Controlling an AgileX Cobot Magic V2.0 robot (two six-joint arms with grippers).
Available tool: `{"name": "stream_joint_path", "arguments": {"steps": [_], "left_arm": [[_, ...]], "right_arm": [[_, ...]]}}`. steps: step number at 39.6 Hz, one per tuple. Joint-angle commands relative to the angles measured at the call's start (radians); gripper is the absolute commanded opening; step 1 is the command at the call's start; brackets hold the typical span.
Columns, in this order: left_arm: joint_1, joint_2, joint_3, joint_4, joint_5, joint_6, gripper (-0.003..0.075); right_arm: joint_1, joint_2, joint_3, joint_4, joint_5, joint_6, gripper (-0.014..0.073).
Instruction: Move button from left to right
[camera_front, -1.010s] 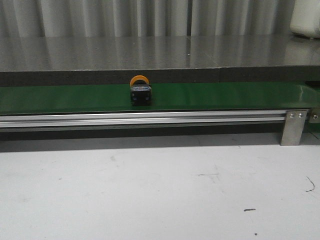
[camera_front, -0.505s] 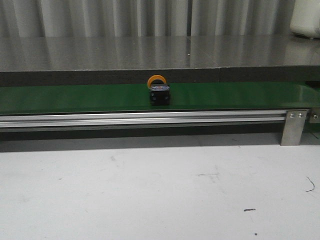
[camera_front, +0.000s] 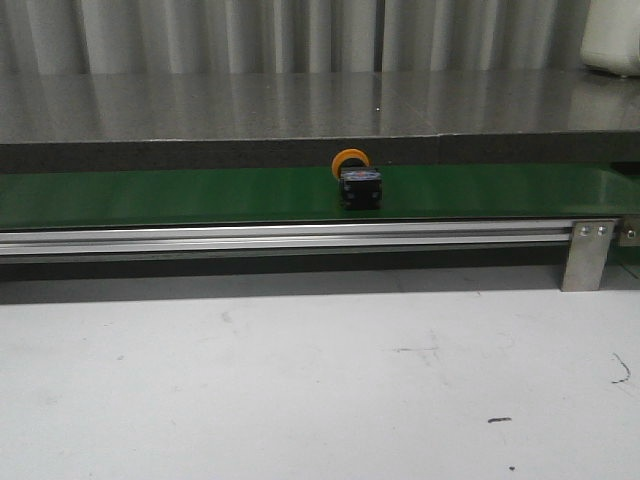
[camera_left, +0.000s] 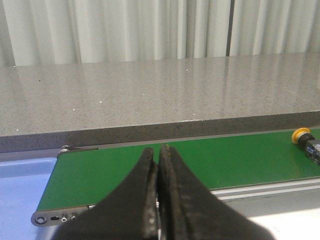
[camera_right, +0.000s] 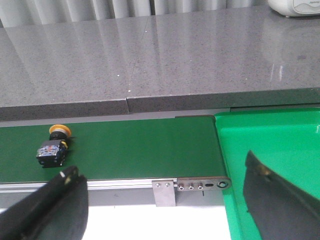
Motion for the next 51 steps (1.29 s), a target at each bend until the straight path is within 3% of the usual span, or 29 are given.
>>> {"name": "stream_joint_path", "arguments": {"steps": [1,27,36,51], "left_arm": [[-0.007,0.009,-0.023,-0.015,-0.083,-0.009,-0.0021],[-0.007,0.009,-0.023,-0.015,-0.083,-0.009,-0.0021],[-0.007,0.009,-0.023,-0.015,-0.083,-0.009,-0.0021],[-0.007,0.009,-0.023,-0.015,-0.083,-0.009,-0.0021]], "right_arm": [[0.004,0.013,-0.037,-0.005,-0.084,-0.005,0.0645],[0.004,0.037,-0.04,-0.005,-0.073,-0.005,0.0645],[0.004,0.287,-0.144,-0.005,-0.046,-0.005,0.0645],[0.005,0.806,-0.48,-0.005,0.082,-0.005,0.0645]]}}
